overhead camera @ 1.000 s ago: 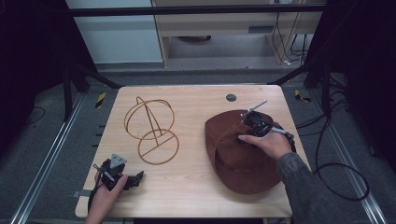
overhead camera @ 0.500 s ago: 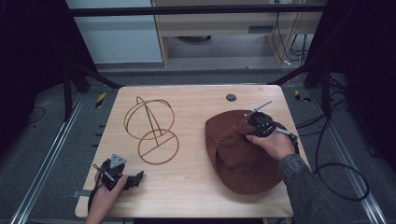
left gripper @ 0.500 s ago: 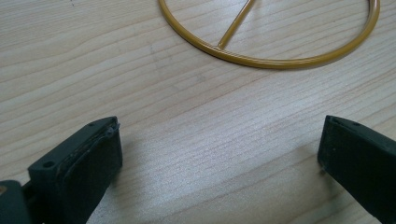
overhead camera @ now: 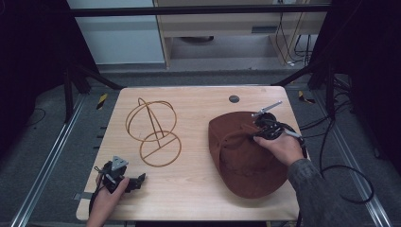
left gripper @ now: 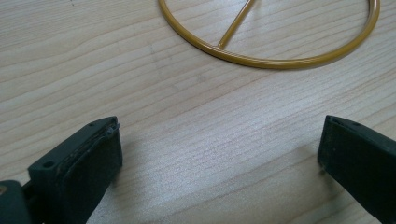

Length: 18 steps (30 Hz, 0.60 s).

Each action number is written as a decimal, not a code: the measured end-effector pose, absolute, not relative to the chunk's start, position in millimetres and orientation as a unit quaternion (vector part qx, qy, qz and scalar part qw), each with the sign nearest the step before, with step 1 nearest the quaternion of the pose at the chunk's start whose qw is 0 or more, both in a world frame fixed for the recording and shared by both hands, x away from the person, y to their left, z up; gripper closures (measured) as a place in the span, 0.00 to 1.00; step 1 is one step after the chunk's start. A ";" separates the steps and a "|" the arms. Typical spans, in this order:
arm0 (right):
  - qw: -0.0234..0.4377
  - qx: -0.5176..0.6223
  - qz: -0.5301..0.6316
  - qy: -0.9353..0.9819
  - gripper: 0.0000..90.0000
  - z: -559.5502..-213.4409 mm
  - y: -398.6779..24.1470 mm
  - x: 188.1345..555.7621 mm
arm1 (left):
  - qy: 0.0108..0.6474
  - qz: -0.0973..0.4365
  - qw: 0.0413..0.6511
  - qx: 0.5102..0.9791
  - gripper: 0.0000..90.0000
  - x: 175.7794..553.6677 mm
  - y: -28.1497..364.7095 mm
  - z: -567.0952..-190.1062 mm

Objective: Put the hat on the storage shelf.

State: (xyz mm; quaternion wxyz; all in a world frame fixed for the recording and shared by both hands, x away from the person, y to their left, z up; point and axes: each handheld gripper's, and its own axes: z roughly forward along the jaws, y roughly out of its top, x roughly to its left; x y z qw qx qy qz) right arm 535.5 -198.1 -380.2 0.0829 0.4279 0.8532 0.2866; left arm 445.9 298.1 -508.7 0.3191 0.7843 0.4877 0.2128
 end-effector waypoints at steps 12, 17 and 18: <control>0.104 0.399 0.362 0.836 0.99 -342.4 -190.0 515.5 | 0.488 0.212 0.319 0.784 0.00 445.9 298.0 -508.7; 0.119 0.391 0.402 0.819 0.99 -323.0 -190.8 504.4 | 0.488 0.212 0.319 0.784 0.00 445.8 298.0 -508.6; 0.121 0.388 0.410 0.816 0.99 -320.0 -191.4 502.9 | 0.488 0.212 0.319 0.784 0.00 445.8 298.0 -508.6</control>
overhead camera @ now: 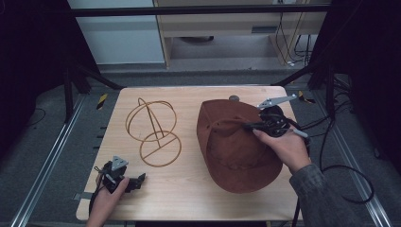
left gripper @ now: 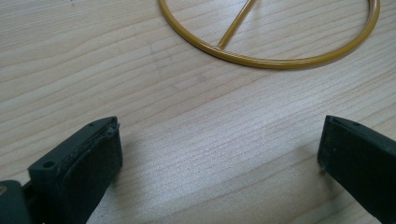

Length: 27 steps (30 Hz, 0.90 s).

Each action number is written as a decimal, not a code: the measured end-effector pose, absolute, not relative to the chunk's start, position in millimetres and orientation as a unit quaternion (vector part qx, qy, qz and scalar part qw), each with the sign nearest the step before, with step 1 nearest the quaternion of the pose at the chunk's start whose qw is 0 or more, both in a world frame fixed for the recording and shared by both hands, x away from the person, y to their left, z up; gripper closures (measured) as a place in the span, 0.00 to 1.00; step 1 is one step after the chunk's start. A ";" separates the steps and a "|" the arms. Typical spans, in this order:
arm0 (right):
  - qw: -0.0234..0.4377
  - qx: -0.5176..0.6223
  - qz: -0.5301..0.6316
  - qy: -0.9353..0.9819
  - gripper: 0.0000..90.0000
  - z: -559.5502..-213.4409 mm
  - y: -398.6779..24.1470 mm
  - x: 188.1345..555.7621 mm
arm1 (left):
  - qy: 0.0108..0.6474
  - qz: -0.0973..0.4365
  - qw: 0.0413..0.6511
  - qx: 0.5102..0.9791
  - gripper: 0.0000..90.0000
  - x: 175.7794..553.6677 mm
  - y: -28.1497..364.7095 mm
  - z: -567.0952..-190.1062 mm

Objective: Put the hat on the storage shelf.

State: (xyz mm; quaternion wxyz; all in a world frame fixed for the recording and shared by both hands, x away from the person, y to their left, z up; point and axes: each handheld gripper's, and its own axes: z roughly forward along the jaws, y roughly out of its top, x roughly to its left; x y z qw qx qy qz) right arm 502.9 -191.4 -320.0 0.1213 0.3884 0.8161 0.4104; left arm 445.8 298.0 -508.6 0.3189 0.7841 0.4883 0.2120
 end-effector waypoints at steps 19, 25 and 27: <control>0.151 0.370 0.450 0.799 0.99 -281.2 -181.3 492.0 | 0.489 0.212 0.321 0.783 0.00 445.8 297.8 -508.9; 0.163 0.358 0.459 0.797 0.99 -262.7 -170.6 490.6 | 0.489 0.212 0.321 0.783 0.00 445.8 297.8 -508.9; 0.168 0.353 0.462 0.796 0.99 -255.8 -166.8 490.9 | 0.489 0.212 0.321 0.783 0.00 445.7 297.8 -508.9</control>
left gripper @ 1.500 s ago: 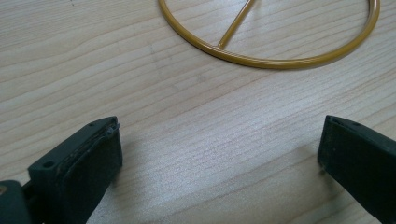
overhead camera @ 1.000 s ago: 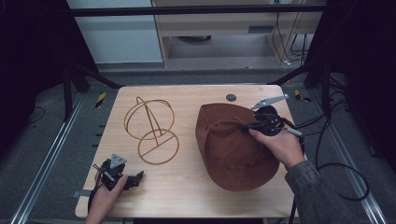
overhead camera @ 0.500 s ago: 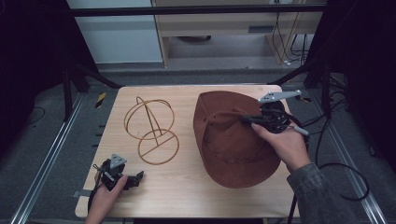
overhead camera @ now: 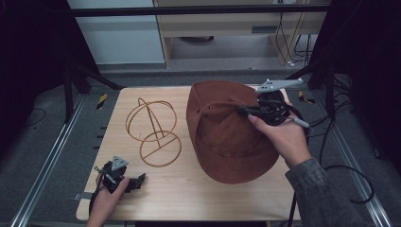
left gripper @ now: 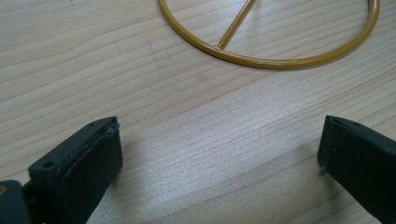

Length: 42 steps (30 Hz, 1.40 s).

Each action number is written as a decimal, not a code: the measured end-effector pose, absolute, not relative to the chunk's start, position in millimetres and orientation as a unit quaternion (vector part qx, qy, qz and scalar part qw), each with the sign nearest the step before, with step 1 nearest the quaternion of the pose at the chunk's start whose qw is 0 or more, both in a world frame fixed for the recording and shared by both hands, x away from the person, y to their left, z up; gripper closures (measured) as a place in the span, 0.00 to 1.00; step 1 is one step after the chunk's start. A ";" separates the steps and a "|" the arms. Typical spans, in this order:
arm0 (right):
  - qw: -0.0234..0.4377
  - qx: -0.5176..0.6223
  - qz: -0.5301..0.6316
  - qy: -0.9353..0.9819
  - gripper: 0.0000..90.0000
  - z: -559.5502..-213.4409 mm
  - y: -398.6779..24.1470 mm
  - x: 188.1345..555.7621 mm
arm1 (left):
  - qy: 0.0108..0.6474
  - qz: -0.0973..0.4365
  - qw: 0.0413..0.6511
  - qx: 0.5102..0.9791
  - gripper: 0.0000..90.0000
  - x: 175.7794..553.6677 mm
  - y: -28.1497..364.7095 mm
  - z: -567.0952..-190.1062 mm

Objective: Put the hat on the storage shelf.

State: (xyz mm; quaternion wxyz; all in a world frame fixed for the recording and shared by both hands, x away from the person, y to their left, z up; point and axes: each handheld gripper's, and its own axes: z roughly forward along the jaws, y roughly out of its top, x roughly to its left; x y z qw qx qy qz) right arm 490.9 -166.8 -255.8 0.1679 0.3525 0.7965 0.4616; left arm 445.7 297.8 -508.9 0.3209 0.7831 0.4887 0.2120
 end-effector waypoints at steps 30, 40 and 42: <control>0.198 0.329 0.484 0.786 0.99 -205.3 -112.1 508.7 | 0.489 0.213 0.321 0.782 0.00 445.6 297.7 -508.9; 0.194 0.323 0.495 0.783 0.99 -199.8 -93.9 512.0 | 0.488 0.213 0.320 0.783 0.00 445.7 297.9 -508.7; 0.194 0.321 0.498 0.782 0.99 -198.8 -88.2 513.3 | 0.488 0.213 0.320 0.784 0.00 445.7 297.9 -508.6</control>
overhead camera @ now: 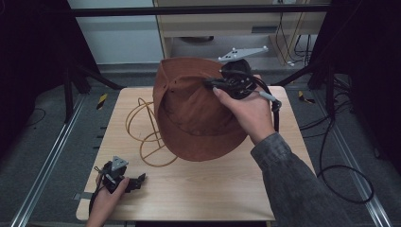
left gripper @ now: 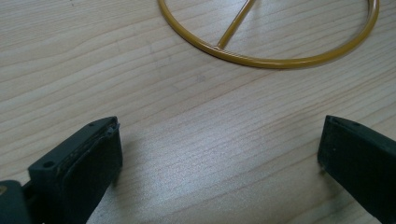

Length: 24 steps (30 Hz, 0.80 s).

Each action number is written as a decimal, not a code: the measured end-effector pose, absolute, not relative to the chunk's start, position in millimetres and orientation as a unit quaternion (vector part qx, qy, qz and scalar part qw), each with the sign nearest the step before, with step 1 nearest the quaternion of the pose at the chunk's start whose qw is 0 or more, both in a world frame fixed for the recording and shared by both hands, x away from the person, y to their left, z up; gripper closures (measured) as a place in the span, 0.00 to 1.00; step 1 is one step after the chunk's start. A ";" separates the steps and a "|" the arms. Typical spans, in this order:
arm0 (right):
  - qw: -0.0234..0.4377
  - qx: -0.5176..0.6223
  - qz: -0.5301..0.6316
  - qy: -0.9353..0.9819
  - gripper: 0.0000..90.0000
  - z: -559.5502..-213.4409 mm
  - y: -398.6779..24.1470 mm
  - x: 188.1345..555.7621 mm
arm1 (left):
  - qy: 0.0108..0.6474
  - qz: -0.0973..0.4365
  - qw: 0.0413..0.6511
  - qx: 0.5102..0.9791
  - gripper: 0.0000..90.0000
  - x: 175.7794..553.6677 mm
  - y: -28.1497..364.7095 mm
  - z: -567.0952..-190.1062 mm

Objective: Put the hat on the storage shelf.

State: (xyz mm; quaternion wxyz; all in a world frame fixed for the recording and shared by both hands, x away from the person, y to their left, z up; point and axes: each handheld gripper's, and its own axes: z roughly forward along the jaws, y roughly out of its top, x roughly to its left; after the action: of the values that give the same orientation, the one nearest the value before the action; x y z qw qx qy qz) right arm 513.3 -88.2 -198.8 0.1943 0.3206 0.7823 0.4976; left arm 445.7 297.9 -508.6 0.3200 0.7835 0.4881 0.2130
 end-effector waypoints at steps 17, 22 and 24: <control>0.188 0.303 0.506 0.786 0.99 -189.4 -54.7 516.0 | 0.488 0.212 0.320 0.784 0.00 445.7 298.0 -508.5; 0.184 0.297 0.509 0.787 0.99 -188.8 -44.4 517.9 | 0.489 0.212 0.320 0.783 0.00 445.7 297.9 -508.6; 0.182 0.297 0.509 0.787 0.99 -189.8 -40.5 518.8 | 0.488 0.212 0.320 0.784 0.00 445.7 297.9 -508.6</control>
State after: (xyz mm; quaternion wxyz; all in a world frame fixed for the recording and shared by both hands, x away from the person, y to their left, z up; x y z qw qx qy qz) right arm 518.8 -40.5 -189.8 0.1822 0.2968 0.7873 0.5088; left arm 445.7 297.9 -508.6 0.3198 0.7837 0.4883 0.2123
